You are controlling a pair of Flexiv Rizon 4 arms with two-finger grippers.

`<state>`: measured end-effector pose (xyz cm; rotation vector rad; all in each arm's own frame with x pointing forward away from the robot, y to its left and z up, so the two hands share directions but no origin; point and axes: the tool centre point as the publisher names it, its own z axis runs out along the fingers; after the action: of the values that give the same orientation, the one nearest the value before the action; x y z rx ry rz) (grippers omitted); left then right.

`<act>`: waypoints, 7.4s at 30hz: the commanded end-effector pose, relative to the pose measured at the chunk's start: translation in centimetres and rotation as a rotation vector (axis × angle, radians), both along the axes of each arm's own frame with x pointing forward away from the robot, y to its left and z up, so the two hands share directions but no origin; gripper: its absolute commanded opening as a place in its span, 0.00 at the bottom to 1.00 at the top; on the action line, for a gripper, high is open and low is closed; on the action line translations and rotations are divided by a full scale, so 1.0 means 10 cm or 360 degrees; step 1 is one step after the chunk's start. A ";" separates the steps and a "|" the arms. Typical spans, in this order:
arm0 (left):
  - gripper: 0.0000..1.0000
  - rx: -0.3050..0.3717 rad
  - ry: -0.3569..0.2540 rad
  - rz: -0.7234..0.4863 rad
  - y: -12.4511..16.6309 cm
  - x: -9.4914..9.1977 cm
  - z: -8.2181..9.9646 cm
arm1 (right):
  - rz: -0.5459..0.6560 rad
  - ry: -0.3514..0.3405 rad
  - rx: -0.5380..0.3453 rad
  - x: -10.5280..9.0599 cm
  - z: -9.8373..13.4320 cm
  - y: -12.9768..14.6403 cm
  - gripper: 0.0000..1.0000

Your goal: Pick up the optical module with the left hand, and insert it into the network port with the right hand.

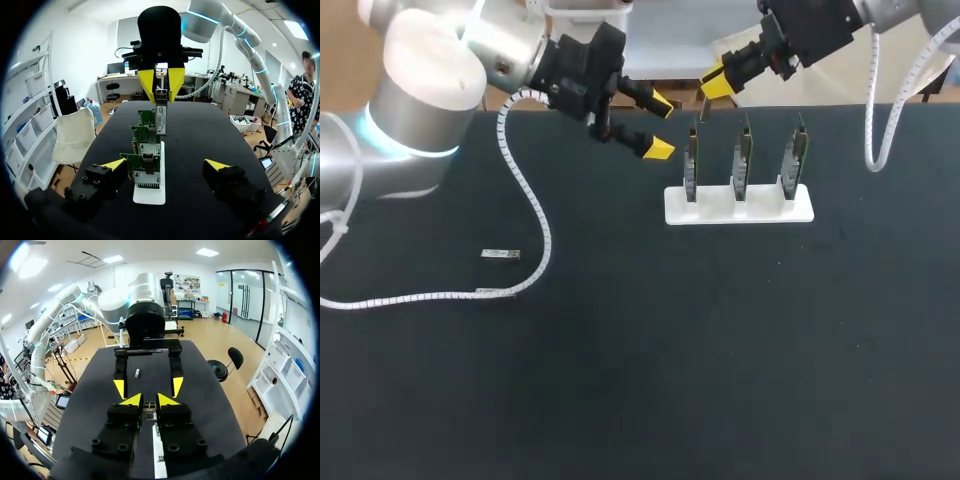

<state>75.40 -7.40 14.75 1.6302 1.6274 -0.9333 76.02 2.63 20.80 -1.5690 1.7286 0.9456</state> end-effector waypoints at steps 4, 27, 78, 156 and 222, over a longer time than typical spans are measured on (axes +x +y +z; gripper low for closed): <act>1.00 0.0017 0.0014 0.0000 0.02 0.05 -0.05 | 0.0000 0.0003 -0.0003 0.01 0.00 -0.01 0.00; 1.00 0.0047 0.0031 0.0060 0.09 0.09 -0.13 | -0.0008 0.0011 -0.0012 -0.02 -0.02 -0.02 0.00; 1.00 0.0047 0.0031 0.0060 0.09 0.09 -0.13 | 0.0132 -0.0146 -0.0220 0.19 -0.35 0.15 0.00; 1.00 0.0047 0.0031 0.0060 0.09 0.09 -0.13 | 0.0135 -0.0185 -0.0216 0.14 -0.34 0.17 0.00; 1.00 0.0047 0.0031 0.0060 0.09 0.09 -0.13 | 0.0186 -0.0200 -0.0237 0.16 -0.38 0.16 0.00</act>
<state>76.22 -6.40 13.50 1.6075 1.6832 -0.9143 77.87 4.22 17.30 -1.8023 1.6655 0.7841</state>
